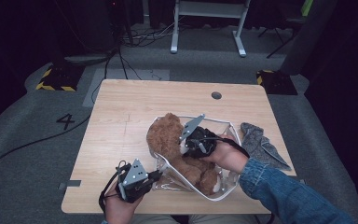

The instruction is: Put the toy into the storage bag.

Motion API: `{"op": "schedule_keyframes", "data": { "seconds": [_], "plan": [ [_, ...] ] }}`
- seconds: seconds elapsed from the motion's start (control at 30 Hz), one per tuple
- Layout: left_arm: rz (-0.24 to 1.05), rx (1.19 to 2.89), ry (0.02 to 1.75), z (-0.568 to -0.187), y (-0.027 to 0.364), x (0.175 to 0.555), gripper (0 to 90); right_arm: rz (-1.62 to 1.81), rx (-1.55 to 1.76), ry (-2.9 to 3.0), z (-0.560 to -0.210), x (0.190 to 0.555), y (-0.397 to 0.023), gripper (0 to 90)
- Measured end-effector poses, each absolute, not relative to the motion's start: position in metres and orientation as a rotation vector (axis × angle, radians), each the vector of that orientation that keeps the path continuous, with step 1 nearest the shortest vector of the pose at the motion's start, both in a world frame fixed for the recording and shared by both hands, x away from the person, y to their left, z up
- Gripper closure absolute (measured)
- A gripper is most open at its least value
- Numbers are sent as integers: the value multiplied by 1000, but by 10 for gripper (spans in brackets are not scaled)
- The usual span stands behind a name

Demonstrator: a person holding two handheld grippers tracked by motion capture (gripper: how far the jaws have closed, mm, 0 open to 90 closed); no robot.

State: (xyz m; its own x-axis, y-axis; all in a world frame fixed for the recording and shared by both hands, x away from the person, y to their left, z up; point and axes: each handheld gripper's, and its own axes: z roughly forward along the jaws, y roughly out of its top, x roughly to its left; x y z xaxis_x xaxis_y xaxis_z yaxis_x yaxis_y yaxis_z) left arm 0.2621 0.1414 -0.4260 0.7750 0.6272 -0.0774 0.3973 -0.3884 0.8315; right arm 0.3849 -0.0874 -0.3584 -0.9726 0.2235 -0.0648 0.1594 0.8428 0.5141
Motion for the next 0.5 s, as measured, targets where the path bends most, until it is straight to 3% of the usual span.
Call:
{"op": "schedule_keyframes", "data": {
  "seconds": [0.07, 0.23, 0.5],
  "plan": [
    [283, 2001, 761, -425, 146, 263, 849, 823, 324, 2884, -355, 385, -90, 740],
    [216, 1908, 763, -421, 162, 263, 652, 877, 424, 2858, -340, 384, -103, 557],
    [235, 1904, 795, -419, 173, 261, 556, 1027, 455, 2753, -311, 379, -132, 433]
  ]
}}
